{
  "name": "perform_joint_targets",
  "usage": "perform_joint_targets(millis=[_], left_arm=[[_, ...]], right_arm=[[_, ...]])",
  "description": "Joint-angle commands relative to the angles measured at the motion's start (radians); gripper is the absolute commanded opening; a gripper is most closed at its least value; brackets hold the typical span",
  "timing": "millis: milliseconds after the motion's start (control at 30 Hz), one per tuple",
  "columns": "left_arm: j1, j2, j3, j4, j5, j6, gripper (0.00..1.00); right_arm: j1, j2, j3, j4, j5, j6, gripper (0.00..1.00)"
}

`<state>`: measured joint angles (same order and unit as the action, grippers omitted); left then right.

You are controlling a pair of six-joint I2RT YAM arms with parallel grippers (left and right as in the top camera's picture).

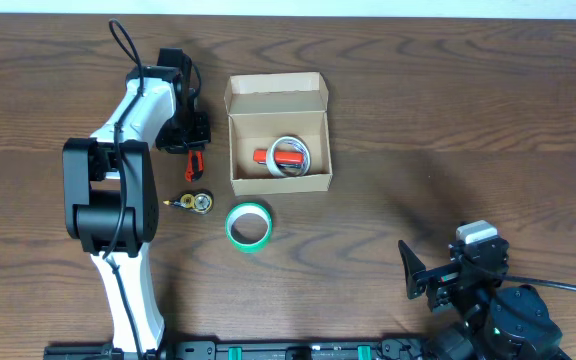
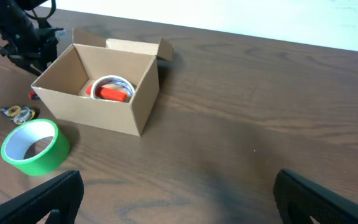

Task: Pack container
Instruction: 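Lift the box cutter with the left gripper and carry it into the box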

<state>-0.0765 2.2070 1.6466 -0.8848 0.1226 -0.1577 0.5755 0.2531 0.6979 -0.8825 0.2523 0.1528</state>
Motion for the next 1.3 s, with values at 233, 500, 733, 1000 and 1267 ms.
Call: perform_joint_targets(millis=[233,500,733,1000,1267], left_arm=[[0.004,-0.172,0.016,0.001,-0.029,-0.007,0.22],[-0.020,-0.306,0.016,-0.002,-0.028,-0.008,0.22],[-0.109,-0.409,0.016,0.000,-0.029,-0.008,0.22],[-0.239,-0.441,0.016,0.008,-0.029,-0.111,0.22],[-0.369,-0.440,0.016,0.074,-0.044,-0.312,0.19]], right_arm=[[0.006,-0.006,-0.001,-0.002,0.010,0.011,0.99],[0.006,-0.006,-0.001,-0.002,0.010,0.011,0.99],[0.006,-0.006,-0.001,-0.001,0.009,0.011,0.99],[0.006,-0.006,-0.001,-0.002,0.009,0.011,0.99],[0.006,-0.006,-0.001,-0.002,0.009,0.011,0.99]])
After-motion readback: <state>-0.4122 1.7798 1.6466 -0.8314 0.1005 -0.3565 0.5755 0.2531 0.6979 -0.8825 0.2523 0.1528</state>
